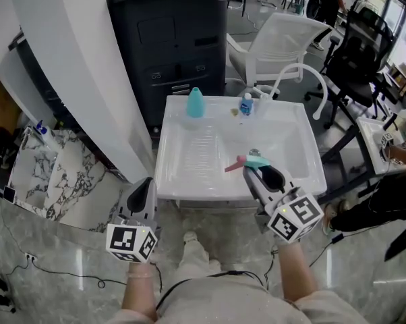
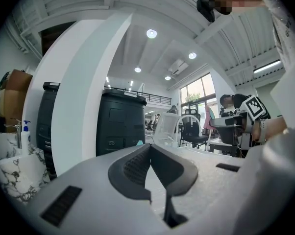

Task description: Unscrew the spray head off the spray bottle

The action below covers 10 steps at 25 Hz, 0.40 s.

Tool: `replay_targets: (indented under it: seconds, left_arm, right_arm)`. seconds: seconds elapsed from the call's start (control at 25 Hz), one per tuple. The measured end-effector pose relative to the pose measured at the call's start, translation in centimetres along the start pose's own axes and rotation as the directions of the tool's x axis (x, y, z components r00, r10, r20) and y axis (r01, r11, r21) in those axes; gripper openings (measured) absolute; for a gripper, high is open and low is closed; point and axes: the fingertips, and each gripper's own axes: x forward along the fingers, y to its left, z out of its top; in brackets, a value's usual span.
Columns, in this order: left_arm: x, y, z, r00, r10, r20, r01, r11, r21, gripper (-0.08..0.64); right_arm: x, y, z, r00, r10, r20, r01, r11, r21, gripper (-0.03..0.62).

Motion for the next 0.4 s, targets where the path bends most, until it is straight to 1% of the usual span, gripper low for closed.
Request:
replay_targets:
  seconds: [0.4]
  left_arm:
    - [-2.6, 0.1, 0.6, 1.0, 0.023, 0.019, -0.023, 1.0, 0.002, 0.005]
  right_arm:
    - [-1.4, 1.7, -0.5, 1.0, -0.001, 0.004, 0.001, 1.0, -0.003, 0.137]
